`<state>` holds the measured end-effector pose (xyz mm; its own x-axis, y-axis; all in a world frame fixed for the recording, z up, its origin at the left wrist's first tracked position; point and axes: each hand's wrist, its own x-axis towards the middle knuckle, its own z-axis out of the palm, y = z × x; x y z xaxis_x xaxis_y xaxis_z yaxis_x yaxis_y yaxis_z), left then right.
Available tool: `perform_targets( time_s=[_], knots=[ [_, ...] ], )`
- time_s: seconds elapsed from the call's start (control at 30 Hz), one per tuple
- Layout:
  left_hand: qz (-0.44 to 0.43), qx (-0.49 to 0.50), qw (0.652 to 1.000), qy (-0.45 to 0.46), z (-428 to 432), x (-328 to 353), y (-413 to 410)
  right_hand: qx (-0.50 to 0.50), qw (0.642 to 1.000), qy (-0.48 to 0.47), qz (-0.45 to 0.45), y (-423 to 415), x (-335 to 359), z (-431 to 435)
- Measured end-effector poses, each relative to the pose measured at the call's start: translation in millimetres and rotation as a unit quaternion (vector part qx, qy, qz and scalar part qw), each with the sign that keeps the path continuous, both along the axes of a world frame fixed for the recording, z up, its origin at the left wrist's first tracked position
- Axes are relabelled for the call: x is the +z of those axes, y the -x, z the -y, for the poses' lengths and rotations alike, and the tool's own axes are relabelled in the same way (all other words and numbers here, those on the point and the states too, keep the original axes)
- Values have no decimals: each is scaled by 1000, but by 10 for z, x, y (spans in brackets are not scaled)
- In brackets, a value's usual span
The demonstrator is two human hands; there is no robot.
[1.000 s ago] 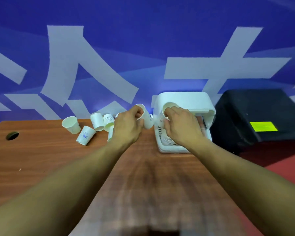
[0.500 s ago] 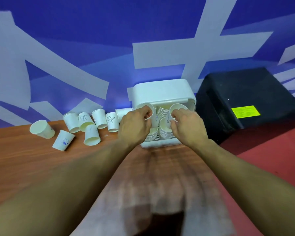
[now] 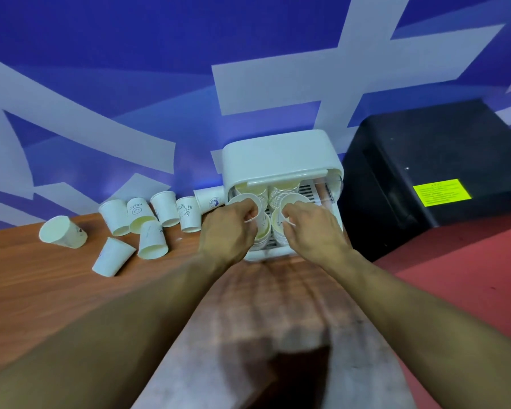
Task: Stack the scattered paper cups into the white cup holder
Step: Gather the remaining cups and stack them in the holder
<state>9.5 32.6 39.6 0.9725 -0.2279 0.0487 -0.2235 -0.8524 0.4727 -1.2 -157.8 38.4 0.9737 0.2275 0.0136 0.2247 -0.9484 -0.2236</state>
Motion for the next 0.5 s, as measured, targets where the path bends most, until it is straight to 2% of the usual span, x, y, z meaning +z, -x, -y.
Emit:
perform_targets(
  time_s=[0.5],
  knots=[
    [5, 17, 1000, -12, 116, -175, -113, 23, 999, -36, -7, -130, -115, -31]
  ],
)
